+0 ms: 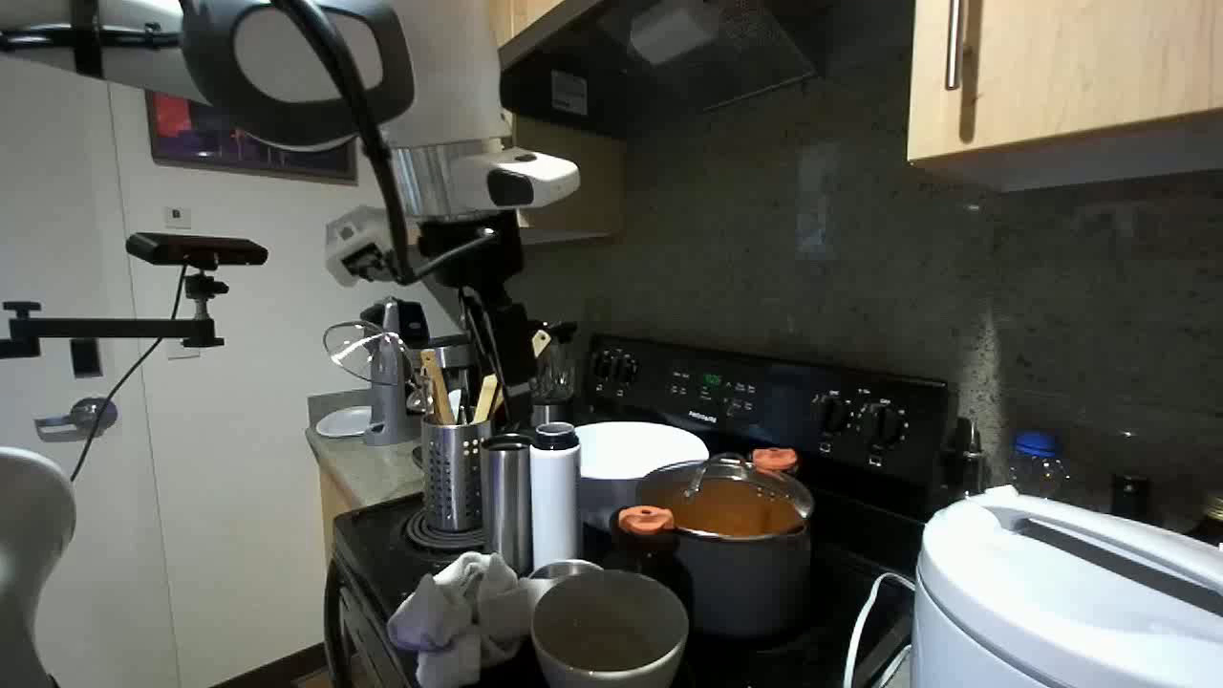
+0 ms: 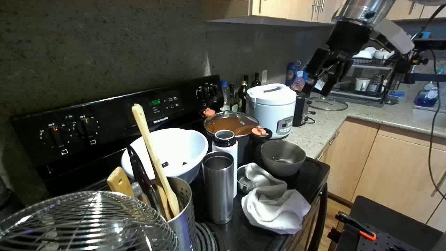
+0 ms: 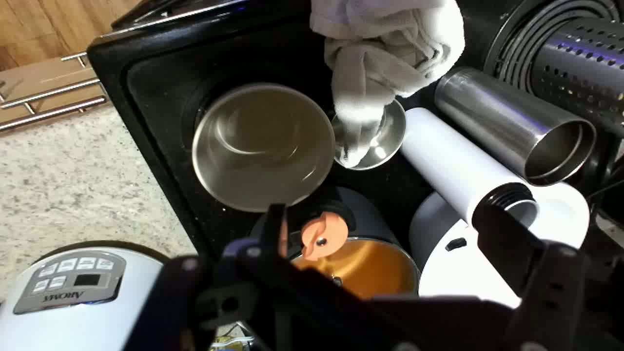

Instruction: Use the white cloth to wipe the white bowl on the bottom right of the stove

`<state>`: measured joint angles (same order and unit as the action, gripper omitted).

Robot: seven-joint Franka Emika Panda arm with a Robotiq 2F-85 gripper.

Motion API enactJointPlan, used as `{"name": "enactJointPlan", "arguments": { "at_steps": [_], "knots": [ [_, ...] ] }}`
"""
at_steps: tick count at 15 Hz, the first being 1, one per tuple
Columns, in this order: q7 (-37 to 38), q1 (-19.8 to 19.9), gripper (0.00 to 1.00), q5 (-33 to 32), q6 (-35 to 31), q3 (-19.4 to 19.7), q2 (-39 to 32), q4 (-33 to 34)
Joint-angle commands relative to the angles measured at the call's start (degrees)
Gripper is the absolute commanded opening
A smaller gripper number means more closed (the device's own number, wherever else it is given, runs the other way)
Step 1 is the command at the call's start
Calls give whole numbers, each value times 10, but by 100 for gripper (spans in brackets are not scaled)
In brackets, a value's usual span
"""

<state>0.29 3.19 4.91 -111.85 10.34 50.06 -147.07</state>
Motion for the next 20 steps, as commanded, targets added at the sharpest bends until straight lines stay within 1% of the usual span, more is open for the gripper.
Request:
{"name": "enactJointPlan", "arguments": {
  "at_steps": [1, 4, 6, 9, 12, 13, 14, 16, 19, 20],
  "knots": [
    [-8, 11, 100, 8, 2, -8, -2, 1],
    [-10, -8, 100, 21, -16, -19, -23, -10],
    [-14, -34, 100, 44, -23, -34, -41, -27],
    [-15, -72, 100, 73, -35, -70, -75, -65],
    [-20, -95, 100, 80, -77, -96, -121, -106],
    [-20, -94, 100, 70, -82, -102, -132, -116],
    [-38, -82, 100, 46, -78, -93, -134, -134],
    [-51, -73, 100, 19, -100, -91, -186, -126],
    [-73, -70, 100, 7, -136, -85, -226, -131],
    [-83, -75, 100, 16, -146, -82, -238, -132]
  ]
}}
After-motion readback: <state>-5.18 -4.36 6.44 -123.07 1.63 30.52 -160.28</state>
